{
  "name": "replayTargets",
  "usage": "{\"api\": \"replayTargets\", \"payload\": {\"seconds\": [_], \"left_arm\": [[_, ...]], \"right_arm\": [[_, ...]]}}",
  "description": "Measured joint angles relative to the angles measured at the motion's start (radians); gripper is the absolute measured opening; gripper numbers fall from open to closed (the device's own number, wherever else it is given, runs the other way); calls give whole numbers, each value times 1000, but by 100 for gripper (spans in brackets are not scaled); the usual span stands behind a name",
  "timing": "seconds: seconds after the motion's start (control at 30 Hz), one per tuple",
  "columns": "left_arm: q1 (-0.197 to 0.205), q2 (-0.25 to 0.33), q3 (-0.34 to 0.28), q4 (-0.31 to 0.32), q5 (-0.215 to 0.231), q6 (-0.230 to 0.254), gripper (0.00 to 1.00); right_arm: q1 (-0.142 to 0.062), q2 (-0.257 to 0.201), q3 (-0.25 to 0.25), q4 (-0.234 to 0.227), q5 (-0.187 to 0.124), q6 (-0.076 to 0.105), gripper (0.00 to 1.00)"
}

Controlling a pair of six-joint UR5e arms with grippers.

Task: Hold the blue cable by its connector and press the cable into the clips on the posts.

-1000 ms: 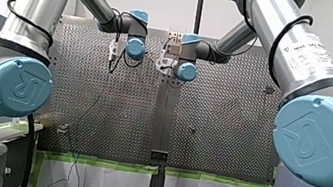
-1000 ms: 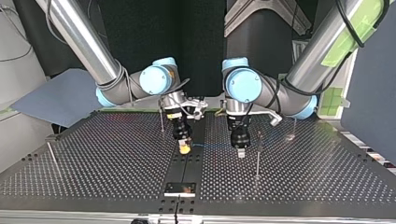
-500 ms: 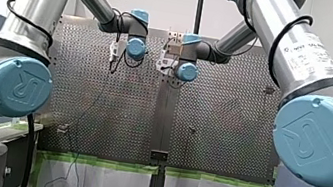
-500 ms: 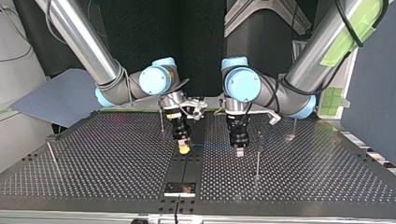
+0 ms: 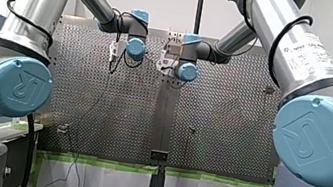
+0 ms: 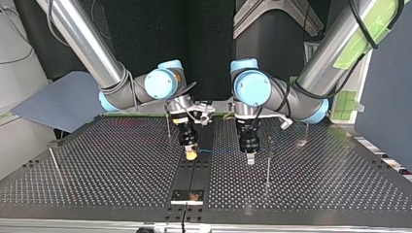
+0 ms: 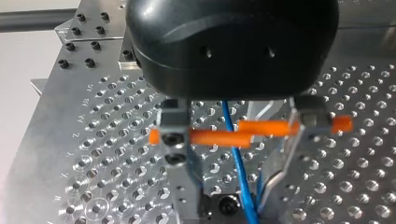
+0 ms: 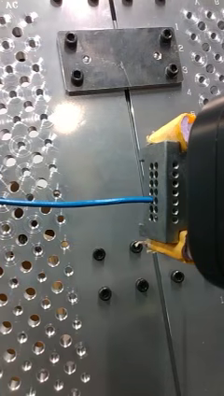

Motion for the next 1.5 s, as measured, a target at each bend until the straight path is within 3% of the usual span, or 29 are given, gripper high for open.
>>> {"api": "replayTargets", "payload": {"seconds": [0.2, 0.3, 0.37, 0.67, 1.13, 1.5], "left_arm": [[-2, 0, 0, -3, 1, -6, 53], [-3, 0, 0, -7, 1, -5, 44], [-4, 0, 0, -10, 1, -5, 28], [-6, 0, 0, -17, 1, -5, 2], [-13, 0, 0, -23, 1, -6, 0], [-50, -22, 0, -22, -1, -10, 0]], "right_arm": [[-1, 0, 0, 0, 0, 0, 0], [-1, 0, 0, 0, 0, 0, 0], [-1, 0, 0, 0, 0, 0, 0], [-1, 1, 0, 0, 0, -1, 0], [-4, 2, 5, 1, 0, 1, 0], [-27, 2, 63, -1, 3, -4, 0]]}}
